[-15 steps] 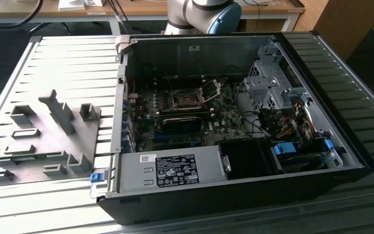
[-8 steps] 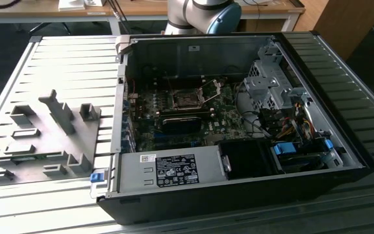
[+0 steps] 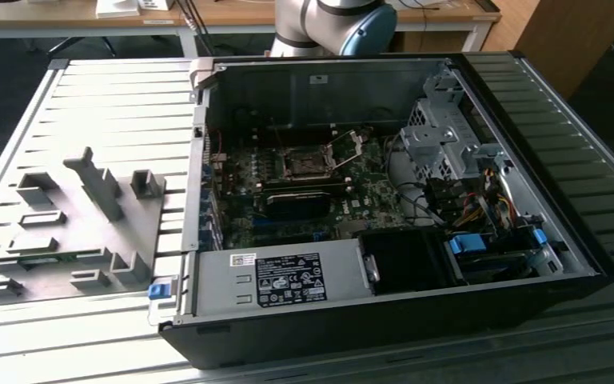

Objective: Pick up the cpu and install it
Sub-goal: 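Pick up the cpu and move it towards the insertion slot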

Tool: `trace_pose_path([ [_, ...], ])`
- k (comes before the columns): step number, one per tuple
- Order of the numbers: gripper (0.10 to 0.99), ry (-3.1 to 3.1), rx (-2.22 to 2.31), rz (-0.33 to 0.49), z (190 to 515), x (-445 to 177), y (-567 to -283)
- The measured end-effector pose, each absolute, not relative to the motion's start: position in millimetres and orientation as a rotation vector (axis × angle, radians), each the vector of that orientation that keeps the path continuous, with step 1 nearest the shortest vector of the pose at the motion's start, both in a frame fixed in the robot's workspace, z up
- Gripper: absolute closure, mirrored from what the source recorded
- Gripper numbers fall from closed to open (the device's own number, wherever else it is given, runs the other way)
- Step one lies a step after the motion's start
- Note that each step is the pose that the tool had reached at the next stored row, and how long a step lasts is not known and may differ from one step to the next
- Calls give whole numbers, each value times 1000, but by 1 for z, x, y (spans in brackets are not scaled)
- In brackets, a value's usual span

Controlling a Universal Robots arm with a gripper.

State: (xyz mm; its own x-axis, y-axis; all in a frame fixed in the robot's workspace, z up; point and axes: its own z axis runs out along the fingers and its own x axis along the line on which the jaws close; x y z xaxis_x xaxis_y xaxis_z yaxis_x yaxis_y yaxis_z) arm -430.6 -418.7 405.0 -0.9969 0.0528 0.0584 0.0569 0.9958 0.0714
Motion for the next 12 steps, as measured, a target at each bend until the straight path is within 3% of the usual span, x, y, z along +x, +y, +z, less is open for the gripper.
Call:
trace_pose_path([
  [12,549,-3082,-86,-113,405,-405,-419],
])
